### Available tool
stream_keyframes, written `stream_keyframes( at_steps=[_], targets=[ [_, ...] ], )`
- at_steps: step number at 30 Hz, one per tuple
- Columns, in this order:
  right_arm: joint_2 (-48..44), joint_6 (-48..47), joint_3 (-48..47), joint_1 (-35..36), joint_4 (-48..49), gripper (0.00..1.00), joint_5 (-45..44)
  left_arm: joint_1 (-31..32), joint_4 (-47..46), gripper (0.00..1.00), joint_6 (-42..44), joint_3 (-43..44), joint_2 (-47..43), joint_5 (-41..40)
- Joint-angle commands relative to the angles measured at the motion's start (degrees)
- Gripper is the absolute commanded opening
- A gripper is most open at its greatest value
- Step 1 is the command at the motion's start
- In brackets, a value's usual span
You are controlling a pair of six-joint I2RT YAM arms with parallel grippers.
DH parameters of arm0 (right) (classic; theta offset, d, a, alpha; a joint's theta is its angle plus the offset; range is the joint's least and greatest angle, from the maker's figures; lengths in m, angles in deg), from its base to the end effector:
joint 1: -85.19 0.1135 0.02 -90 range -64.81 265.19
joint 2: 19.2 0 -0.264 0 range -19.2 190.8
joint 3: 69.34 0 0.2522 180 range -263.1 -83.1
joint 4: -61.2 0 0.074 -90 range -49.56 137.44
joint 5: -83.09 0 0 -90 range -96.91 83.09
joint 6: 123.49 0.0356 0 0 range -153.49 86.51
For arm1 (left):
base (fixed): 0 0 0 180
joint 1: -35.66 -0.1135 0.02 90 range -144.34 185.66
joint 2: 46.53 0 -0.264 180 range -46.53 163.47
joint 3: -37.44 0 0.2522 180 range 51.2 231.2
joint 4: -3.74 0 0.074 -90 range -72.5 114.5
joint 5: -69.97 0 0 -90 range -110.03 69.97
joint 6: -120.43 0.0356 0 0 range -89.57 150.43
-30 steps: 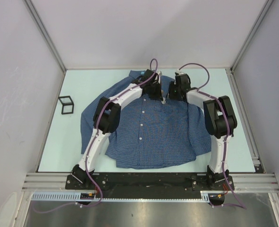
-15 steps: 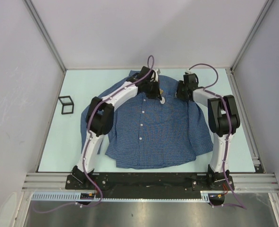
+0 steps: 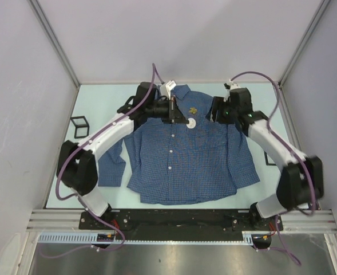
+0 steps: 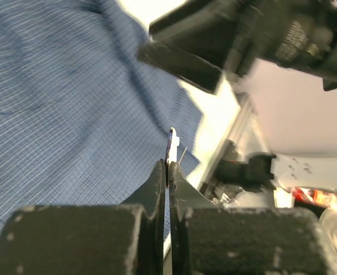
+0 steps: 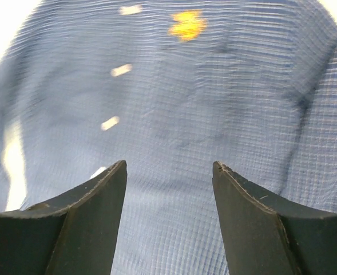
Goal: Remove the brooch from the garment
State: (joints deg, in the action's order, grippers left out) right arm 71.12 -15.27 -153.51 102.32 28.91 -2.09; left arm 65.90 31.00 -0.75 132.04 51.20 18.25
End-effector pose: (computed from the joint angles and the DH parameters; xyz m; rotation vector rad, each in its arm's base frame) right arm 0.3412 0.1083 0.2824 -0.0246 2.2736 0.4245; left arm 0.3304 -0.2181 0.3098 0.4236 2.2258 -1.3132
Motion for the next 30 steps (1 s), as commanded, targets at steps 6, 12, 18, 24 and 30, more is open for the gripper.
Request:
stream_keyframes(
  at_steps=[6, 12, 18, 24, 30],
  targets=[
    [-26.2, 3.2, 23.8, 1.4, 12.3, 0.65, 28.7, -0.4, -28.8, 0.0, -13.1, -13.4, -8.8, 16.7],
    [-31.5, 8.4, 31.6, 3.8, 27.6, 0.61, 35.1, -1.2, -39.0, 0.0, -18.9, -17.3, -10.4, 18.6],
    [-33.0, 14.8, 33.8, 3.4, 37.7, 0.6, 32.7, -1.4, -45.9, 0.0, -23.8, -20.4, -10.5, 20.1],
    [-32.8, 19.4, 35.8, 3.7, 46.3, 0.57, 32.1, -1.8, -49.9, 0.0, -26.9, -22.2, -10.6, 19.7],
    [-31.2, 22.1, 35.8, 3.5, 51.6, 0.53, 34.0, -2.7, -51.5, 0.0, -28.7, -22.7, -10.5, 19.4]
  ],
)
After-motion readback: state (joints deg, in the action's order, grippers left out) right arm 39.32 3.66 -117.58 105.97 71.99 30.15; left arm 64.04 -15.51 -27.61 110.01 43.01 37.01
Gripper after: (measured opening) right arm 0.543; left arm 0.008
